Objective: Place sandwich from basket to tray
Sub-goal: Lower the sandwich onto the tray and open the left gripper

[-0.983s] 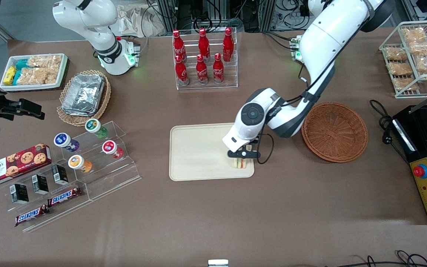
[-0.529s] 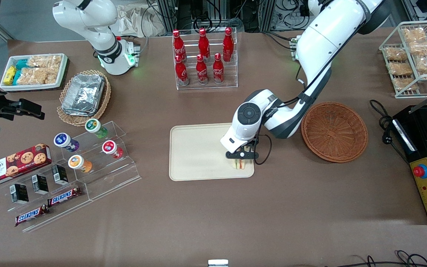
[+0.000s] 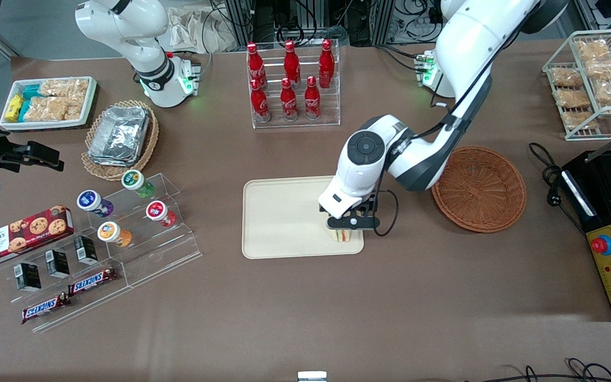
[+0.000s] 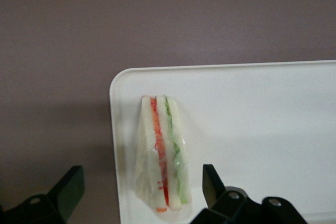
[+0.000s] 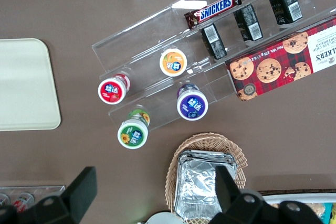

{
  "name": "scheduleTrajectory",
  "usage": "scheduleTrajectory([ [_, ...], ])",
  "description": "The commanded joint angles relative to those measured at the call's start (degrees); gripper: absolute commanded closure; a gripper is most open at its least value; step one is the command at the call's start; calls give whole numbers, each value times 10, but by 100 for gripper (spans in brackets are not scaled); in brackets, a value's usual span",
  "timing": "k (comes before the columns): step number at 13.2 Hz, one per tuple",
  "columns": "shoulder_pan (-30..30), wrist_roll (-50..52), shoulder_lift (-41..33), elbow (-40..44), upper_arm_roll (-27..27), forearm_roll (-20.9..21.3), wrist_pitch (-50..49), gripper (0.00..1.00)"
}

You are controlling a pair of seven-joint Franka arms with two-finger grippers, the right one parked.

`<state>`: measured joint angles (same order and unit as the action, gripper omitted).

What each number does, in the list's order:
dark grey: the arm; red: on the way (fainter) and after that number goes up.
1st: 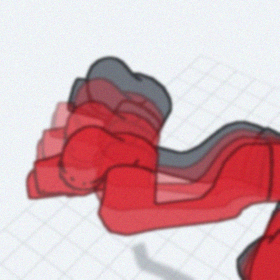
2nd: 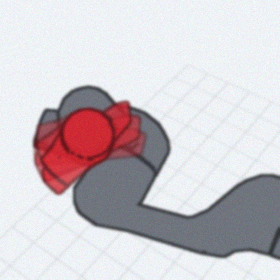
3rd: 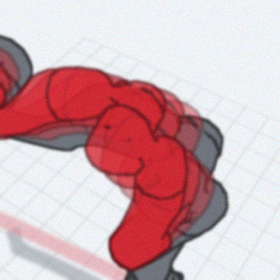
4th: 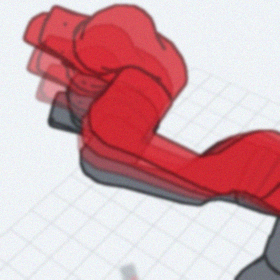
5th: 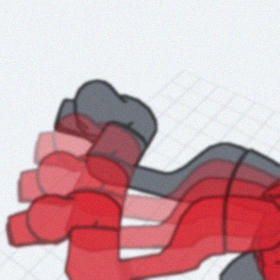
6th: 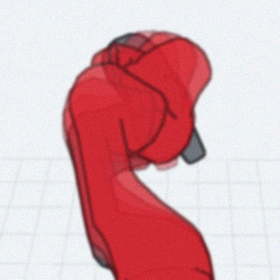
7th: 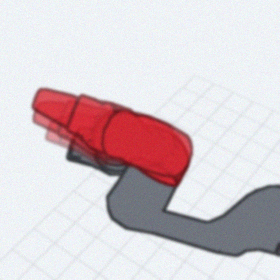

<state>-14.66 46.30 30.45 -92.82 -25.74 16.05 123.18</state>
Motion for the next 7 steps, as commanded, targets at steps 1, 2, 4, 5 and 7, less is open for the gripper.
scheduleTrajectory([
  [1, 29, -2, -46, 38, -3, -13, -99, 0],
  [2, 36, -3, -64, 42, -2, -27, -121, 0],
  [4, 72, -4, -106, 39, -3, -39, -159, 0],
  [5, 89, -4, -127, 39, -2, -53, -175, 0],
  [7, 137, -4, -158, 40, -3, -60, -198, 0],
])
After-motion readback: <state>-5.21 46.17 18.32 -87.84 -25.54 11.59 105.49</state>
